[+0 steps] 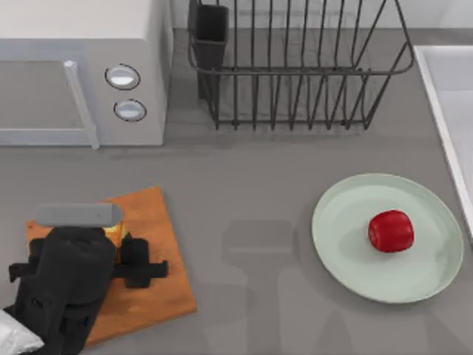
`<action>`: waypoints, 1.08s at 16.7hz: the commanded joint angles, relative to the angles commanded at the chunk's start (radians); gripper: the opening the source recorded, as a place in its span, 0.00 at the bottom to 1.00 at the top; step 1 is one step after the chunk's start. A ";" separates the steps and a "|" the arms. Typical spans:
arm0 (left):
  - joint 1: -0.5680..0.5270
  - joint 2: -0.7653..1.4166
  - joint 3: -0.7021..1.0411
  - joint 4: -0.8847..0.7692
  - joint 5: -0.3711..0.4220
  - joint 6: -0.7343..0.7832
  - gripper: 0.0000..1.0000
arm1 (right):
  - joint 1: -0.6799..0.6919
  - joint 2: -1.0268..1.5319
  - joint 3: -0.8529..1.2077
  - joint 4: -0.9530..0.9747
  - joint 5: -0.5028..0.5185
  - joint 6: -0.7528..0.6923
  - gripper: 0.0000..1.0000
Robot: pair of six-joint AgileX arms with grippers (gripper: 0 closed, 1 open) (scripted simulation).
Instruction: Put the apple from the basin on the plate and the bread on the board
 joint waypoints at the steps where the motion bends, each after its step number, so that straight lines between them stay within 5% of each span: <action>1: 0.000 0.000 0.000 0.000 0.000 0.000 0.38 | 0.000 0.000 0.000 0.000 0.000 0.000 1.00; 9: 0.000 0.000 0.000 0.000 0.000 0.000 0.98 | 0.000 0.000 0.000 0.000 0.000 0.000 1.00; 18: -0.001 0.000 0.000 0.000 0.000 0.000 1.00 | 0.000 0.000 0.000 0.000 0.000 0.000 1.00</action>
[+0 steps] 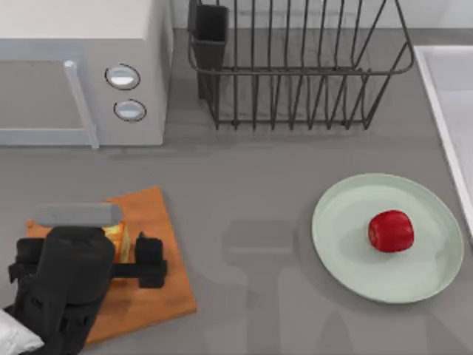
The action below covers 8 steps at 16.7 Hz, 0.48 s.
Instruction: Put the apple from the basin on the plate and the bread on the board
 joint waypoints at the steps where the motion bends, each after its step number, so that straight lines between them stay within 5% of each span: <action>1: 0.000 0.000 0.000 0.000 0.000 0.000 1.00 | 0.000 0.000 0.000 0.000 0.000 0.000 1.00; 8: 0.090 -0.260 -0.042 -0.125 0.082 0.046 1.00 | 0.000 0.000 0.000 0.000 0.000 0.000 1.00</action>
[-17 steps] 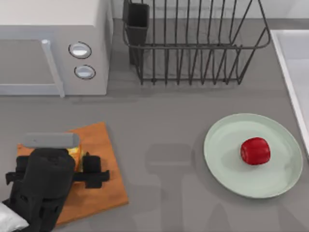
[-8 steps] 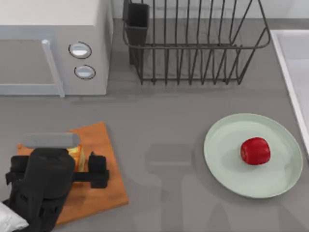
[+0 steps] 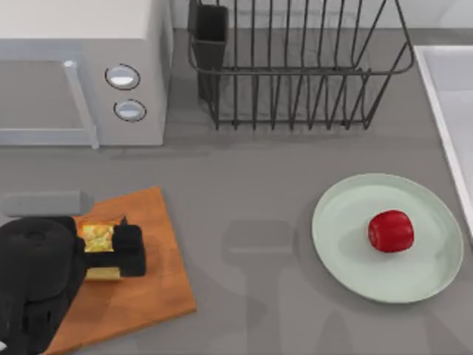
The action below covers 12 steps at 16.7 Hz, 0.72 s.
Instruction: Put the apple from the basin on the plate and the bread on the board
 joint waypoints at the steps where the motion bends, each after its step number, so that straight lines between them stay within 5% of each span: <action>1: 0.024 -0.065 -0.013 -0.033 0.022 0.013 1.00 | 0.000 0.000 0.000 0.000 0.000 0.000 1.00; 12: 0.366 -0.955 -0.133 -0.415 0.291 0.209 1.00 | 0.000 0.000 0.000 0.000 0.000 0.000 1.00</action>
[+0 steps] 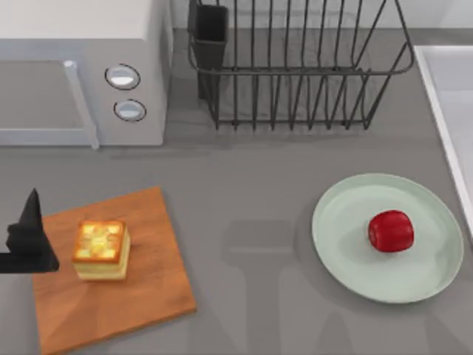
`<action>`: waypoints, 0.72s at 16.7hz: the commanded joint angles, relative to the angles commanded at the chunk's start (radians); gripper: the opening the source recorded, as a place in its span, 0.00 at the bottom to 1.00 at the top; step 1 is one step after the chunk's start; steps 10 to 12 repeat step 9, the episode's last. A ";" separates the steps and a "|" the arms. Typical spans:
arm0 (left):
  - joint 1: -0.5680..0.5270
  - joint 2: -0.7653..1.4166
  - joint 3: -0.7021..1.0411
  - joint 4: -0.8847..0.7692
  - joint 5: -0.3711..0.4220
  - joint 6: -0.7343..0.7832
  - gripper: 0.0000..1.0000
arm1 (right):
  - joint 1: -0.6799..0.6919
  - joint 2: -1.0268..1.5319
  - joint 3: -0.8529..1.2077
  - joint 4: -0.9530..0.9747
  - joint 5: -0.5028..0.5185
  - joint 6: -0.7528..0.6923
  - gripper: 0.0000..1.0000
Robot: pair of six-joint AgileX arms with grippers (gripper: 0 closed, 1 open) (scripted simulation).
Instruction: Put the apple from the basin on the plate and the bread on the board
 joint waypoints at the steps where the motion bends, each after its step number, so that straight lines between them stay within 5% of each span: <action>1: 0.030 -0.072 -0.006 -0.028 0.020 0.017 1.00 | 0.000 0.000 0.000 0.000 0.000 0.000 1.00; 6: 0.132 -0.305 -0.027 -0.125 0.085 0.073 1.00 | 0.000 0.000 0.000 0.000 0.000 0.000 1.00; 12: 0.143 -0.326 -0.029 -0.134 0.091 0.078 1.00 | 0.000 0.000 0.000 0.000 0.000 0.000 1.00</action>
